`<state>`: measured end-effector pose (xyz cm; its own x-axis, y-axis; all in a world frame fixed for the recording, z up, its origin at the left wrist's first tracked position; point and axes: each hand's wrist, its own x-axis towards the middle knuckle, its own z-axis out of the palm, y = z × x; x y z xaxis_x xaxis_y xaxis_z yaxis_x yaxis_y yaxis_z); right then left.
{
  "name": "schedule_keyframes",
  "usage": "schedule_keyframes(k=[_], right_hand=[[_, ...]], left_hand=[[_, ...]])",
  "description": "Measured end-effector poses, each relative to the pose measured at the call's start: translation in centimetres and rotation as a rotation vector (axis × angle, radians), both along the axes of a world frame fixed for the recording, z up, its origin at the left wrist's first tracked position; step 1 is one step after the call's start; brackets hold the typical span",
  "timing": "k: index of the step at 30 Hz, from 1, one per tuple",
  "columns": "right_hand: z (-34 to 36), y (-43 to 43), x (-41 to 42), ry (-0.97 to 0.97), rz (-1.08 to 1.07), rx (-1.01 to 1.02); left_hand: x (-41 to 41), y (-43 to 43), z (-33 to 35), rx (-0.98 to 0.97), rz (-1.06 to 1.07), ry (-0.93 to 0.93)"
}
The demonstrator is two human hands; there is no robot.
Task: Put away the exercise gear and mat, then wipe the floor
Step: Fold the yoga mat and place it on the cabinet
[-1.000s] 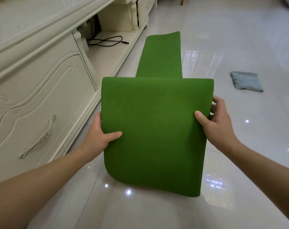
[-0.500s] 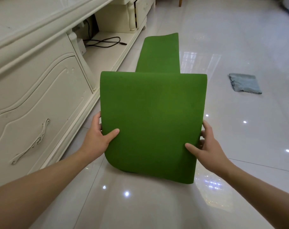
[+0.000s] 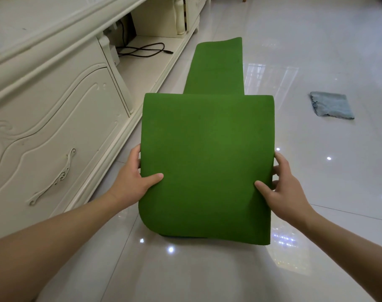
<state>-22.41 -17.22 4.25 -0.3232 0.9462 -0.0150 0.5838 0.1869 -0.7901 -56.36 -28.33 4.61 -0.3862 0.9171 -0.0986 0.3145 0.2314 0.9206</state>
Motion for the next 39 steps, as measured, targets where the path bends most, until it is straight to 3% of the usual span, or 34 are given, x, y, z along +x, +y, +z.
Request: schedule_keyframes(k=[18,39], right_hand=[[0.3,-4.3,0.7,0.077,0.022,-0.239],[-4.5,-0.3,-0.6,-0.001,0.024,-0.124]], left_hand=[[-0.9,-5.0,0.9,-0.202,-0.071,-0.103],[-0.2,-0.9,-3.7,-0.254,-0.031,0.025]])
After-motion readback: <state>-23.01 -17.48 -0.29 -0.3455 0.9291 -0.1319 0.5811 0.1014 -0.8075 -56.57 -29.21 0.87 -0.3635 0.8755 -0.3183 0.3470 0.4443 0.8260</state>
